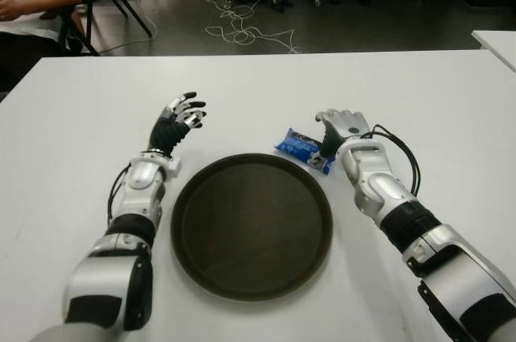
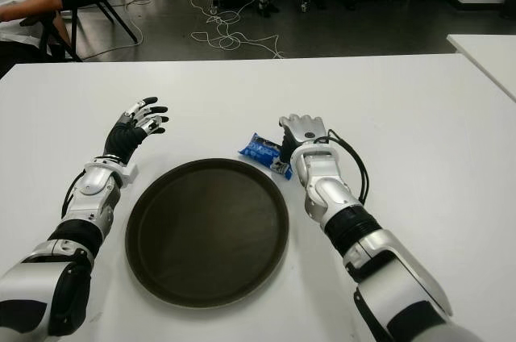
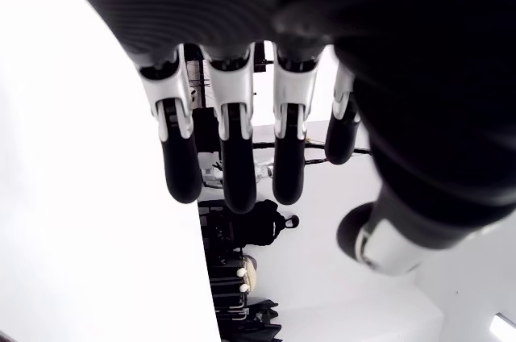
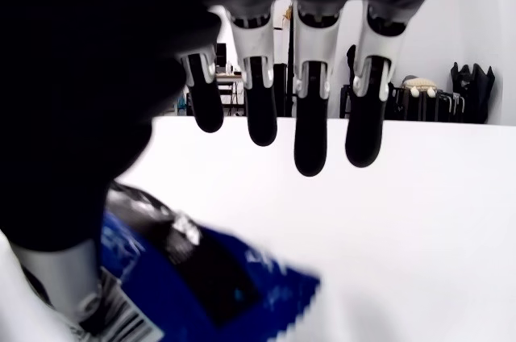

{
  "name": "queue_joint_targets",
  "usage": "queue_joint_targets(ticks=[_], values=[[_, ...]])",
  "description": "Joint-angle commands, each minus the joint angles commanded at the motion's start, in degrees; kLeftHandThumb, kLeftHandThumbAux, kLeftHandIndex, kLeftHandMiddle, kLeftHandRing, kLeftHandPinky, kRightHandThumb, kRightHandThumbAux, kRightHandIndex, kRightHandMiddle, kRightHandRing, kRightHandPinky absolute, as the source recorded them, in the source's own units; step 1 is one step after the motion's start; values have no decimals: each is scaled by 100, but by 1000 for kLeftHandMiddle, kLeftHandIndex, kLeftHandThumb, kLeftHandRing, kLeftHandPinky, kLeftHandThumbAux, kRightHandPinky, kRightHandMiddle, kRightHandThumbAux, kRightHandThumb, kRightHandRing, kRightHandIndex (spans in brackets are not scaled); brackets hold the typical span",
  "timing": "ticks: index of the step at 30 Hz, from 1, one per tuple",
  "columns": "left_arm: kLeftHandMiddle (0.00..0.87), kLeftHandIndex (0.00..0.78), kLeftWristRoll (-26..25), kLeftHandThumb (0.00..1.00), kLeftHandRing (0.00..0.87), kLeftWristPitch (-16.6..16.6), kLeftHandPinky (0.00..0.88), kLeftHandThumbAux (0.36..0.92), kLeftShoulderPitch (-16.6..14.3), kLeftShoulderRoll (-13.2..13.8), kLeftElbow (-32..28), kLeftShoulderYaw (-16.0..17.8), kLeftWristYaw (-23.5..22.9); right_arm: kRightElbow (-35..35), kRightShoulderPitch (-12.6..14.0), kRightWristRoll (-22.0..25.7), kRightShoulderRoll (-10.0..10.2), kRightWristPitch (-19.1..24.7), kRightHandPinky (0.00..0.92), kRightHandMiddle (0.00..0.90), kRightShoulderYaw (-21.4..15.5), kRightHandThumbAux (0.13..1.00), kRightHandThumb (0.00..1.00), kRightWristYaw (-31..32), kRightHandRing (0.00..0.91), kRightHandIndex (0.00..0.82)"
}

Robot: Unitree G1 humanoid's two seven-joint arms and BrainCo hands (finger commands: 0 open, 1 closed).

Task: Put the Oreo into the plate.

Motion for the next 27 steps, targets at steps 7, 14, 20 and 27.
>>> queue_joint_targets(ticks=[7, 14, 20, 27], values=[[272, 183, -7, 46, 270, 15, 297, 661, -4, -7, -5, 1, -4, 141, -65, 64, 28, 3, 378, 238, 21, 710, 0, -14, 296, 224], [275, 193, 38, 43, 267, 4, 296, 668, -17, 12, 11, -27, 33, 233, -114, 113, 53, -13, 377, 227, 34, 698, 0, 33, 291, 208], [281, 199, 57, 43, 268, -5, 290, 674, -16, 17, 9, -44, 49, 262, -129, 194, 47, -89, 373, 231, 43, 701, 0, 79, 290, 220], [280, 191, 20, 47, 275, -11, 301, 678, -26, -1, 19, -15, 32, 398, -147, 361, 62, -308, 368, 239, 43, 727, 0, 92, 288, 235]])
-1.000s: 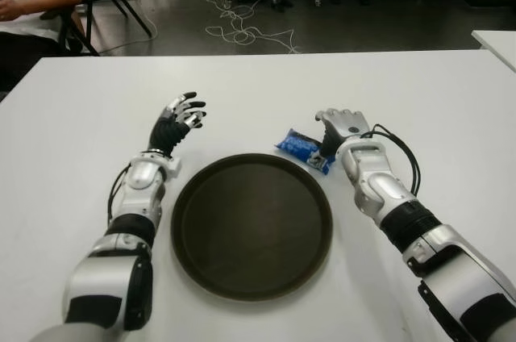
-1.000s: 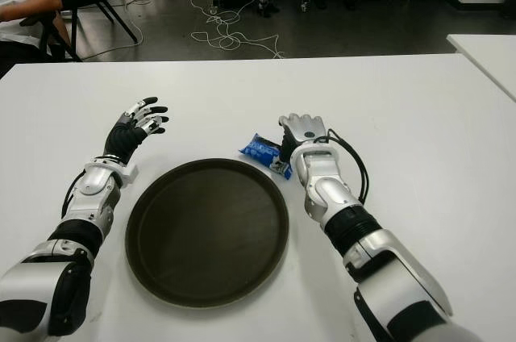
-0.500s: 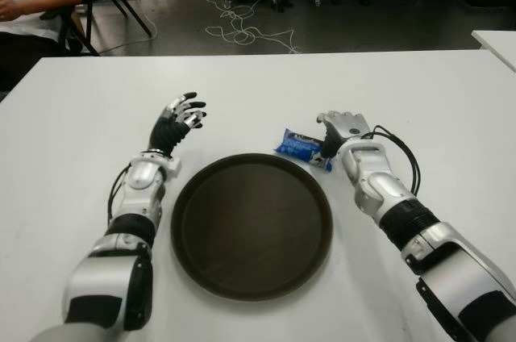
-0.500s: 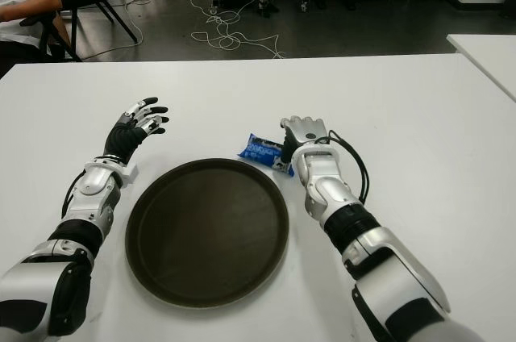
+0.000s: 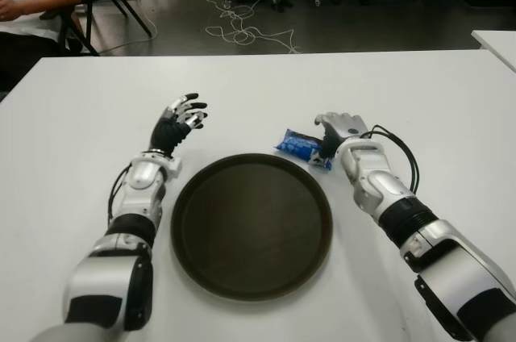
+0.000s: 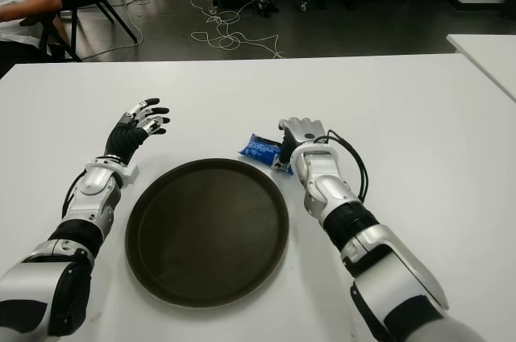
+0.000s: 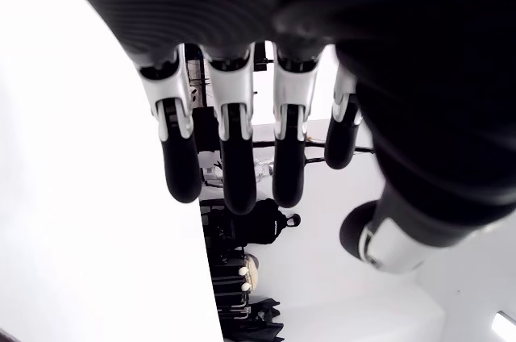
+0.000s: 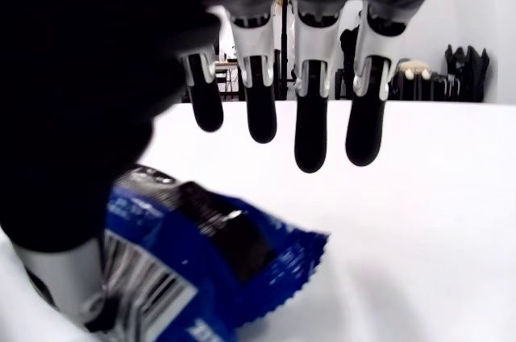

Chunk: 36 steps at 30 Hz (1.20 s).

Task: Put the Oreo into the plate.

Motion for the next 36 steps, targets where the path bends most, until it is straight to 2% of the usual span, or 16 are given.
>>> queue_joint_targets(ticks=[7, 10, 23, 36], values=[[278, 193, 2, 49, 272, -52, 299, 676, -4, -13, 20, 14, 22, 142, 15, 175, -11, -370, 372, 261, -35, 758, 0, -136, 302, 276], [272, 187, 32, 43, 264, -50, 289, 671, -6, -6, 22, -6, 36, 275, -3, 242, 17, -475, 365, 258, -37, 760, 0, -140, 298, 269], [280, 201, 39, 35, 269, -52, 296, 683, -50, -18, 75, -4, 69, 537, -48, 257, 103, -568, 363, 258, 110, 757, 0, -156, 297, 256], [280, 202, 50, 27, 268, -82, 295, 713, -78, -30, 104, -7, 83, 847, -18, 254, 293, -620, 338, 246, 279, 748, 0, -402, 281, 249]])
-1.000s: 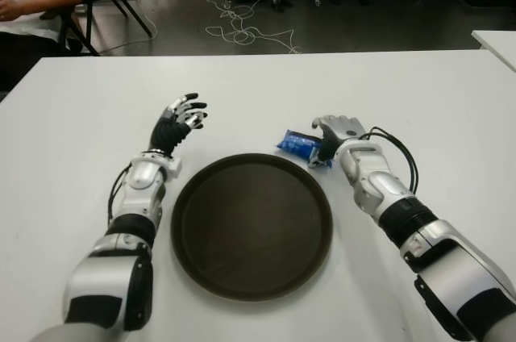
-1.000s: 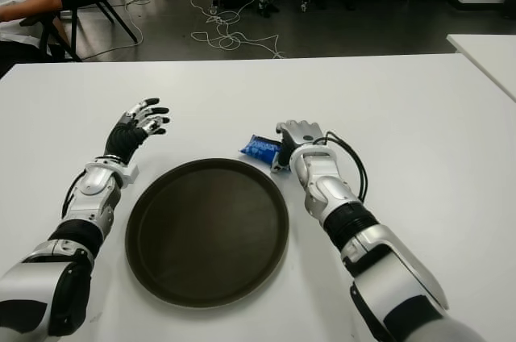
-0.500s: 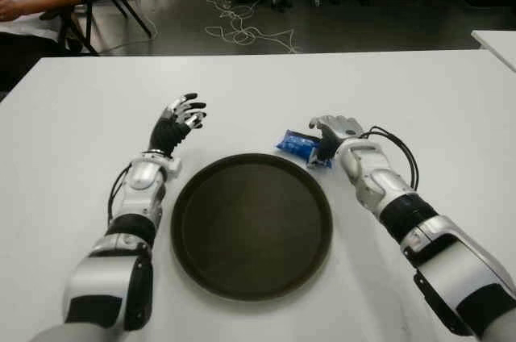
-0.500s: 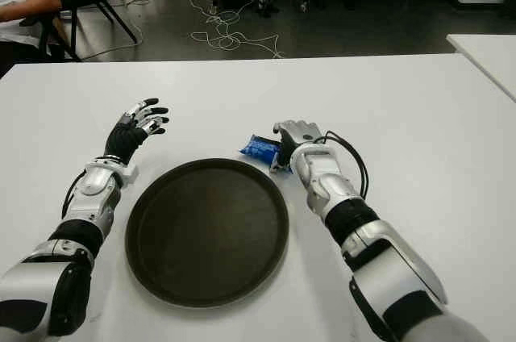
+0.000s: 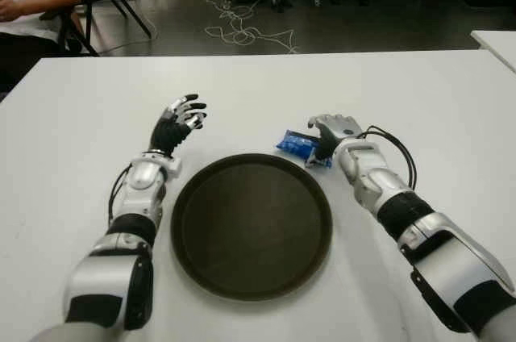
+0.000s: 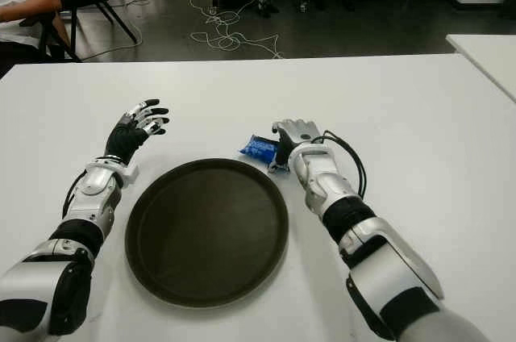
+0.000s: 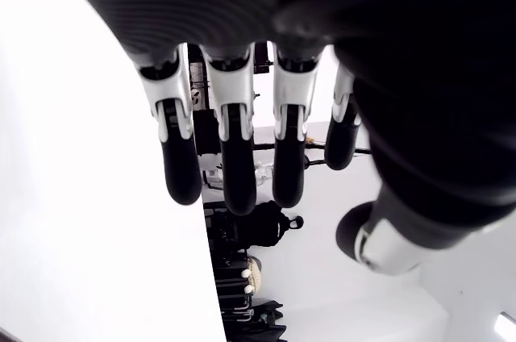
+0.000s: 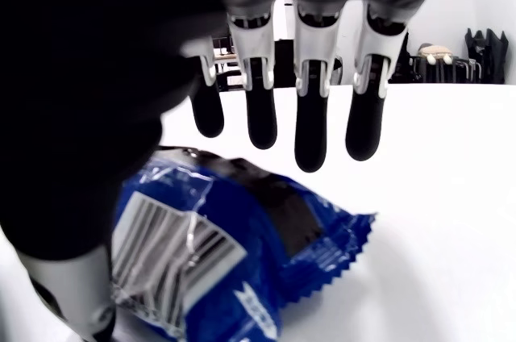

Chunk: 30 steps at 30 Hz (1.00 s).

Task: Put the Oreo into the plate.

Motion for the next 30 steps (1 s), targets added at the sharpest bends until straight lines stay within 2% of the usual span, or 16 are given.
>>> queue_joint_targets(ticks=[6, 12, 22, 26, 30], values=[[278, 197, -17, 38, 267, 9, 291, 696, -7, -6, 4, 8, -29, 148, -3, 14, 63, -57, 341, 271, 33, 753, 0, -212, 298, 281], [276, 191, -22, 45, 266, 30, 288, 698, -6, -13, -5, 9, -27, 232, 5, 37, 108, -82, 321, 246, 40, 748, 0, -302, 277, 256], [274, 195, 4, 43, 264, 63, 287, 698, 2, -20, -39, -10, 42, 332, 15, 91, 130, -181, 317, 250, 37, 754, 0, -361, 279, 263], [273, 195, 7, 49, 265, 69, 295, 699, 6, -20, -50, -18, 46, 359, 4, 98, 131, -204, 281, 223, 49, 749, 0, -322, 248, 233], [276, 194, 4, 50, 270, 64, 299, 694, 10, -26, -57, -21, 58, 371, 3, 106, 147, -179, 287, 215, 37, 746, 0, -311, 246, 222]])
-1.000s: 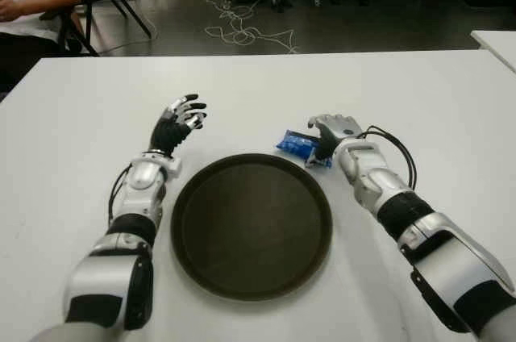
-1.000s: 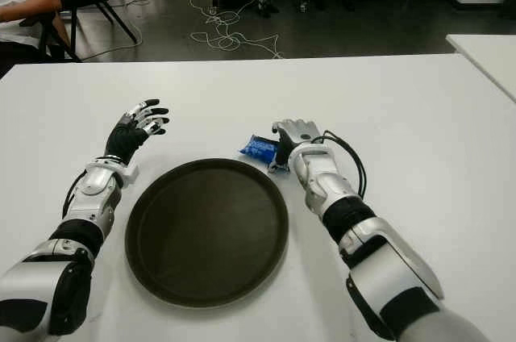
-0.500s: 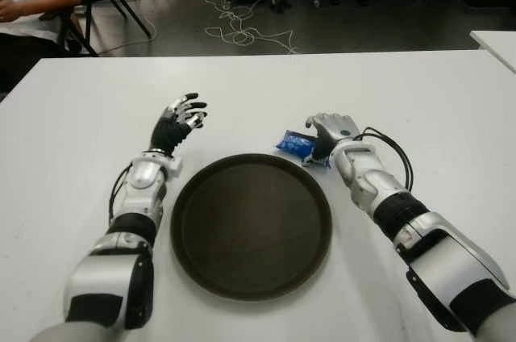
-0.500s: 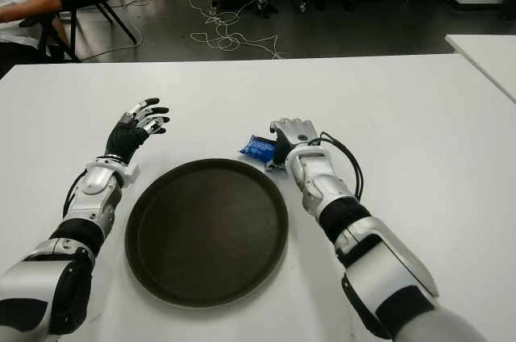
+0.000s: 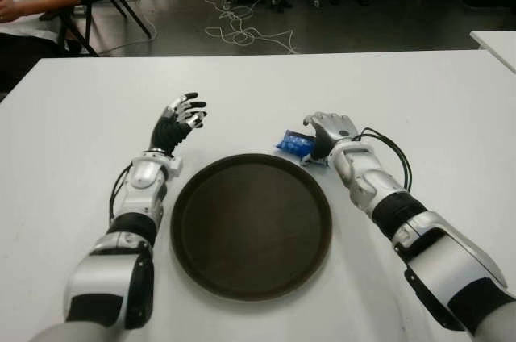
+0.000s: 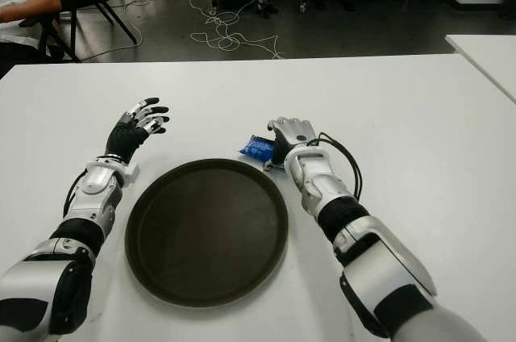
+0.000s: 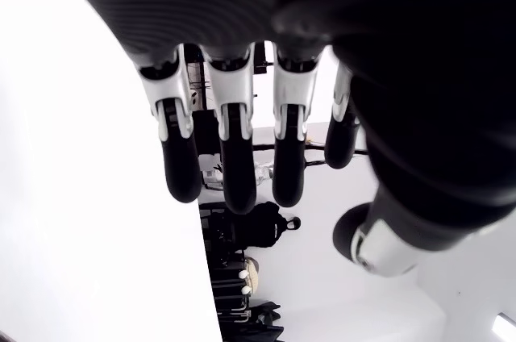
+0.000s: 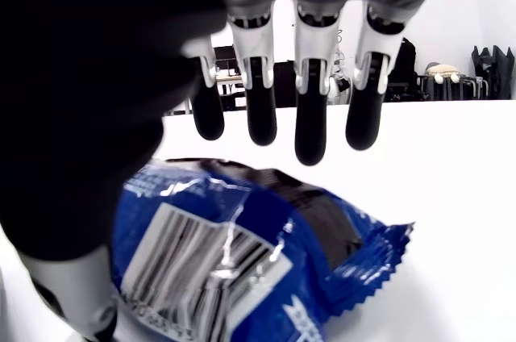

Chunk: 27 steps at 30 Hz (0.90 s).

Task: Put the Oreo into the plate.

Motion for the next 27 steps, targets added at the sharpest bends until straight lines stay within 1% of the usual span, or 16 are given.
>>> queue_joint_targets(ticks=[9, 12, 14, 18, 20, 23, 27], values=[[279, 191, 0, 60, 277, 1, 303, 672, 0, -14, -14, -9, 28, 117, -5, 56, 14, -68, 320, 250, -52, 756, 0, -140, 283, 260], [280, 189, -18, 66, 278, -14, 302, 668, 2, -22, -13, 0, 10, 167, -16, 119, 18, -165, 328, 263, -84, 766, 0, -158, 292, 277], [280, 188, -34, 63, 275, -29, 298, 668, 5, -28, -12, 10, -10, 225, -24, 186, 14, -304, 343, 283, -119, 778, 0, -187, 310, 299], [280, 188, -58, 59, 273, -46, 300, 671, 11, -40, -16, 24, -45, 368, -21, 360, -2, -689, 383, 331, -195, 798, 0, -311, 360, 340], [278, 189, -55, 57, 270, -41, 294, 671, 12, -39, -17, 19, -51, 472, -28, 461, -11, -952, 405, 359, -245, 807, 0, -371, 392, 353], [273, 185, -35, 56, 266, -9, 289, 670, 9, -37, -20, 2, -40, 666, -66, 606, -50, -1438, 415, 378, -312, 813, 0, -407, 415, 362], [269, 181, -14, 57, 263, 17, 286, 682, 8, -33, -26, -15, -22, 882, -134, 742, -88, -1893, 364, 350, -367, 804, 0, -351, 376, 346]])
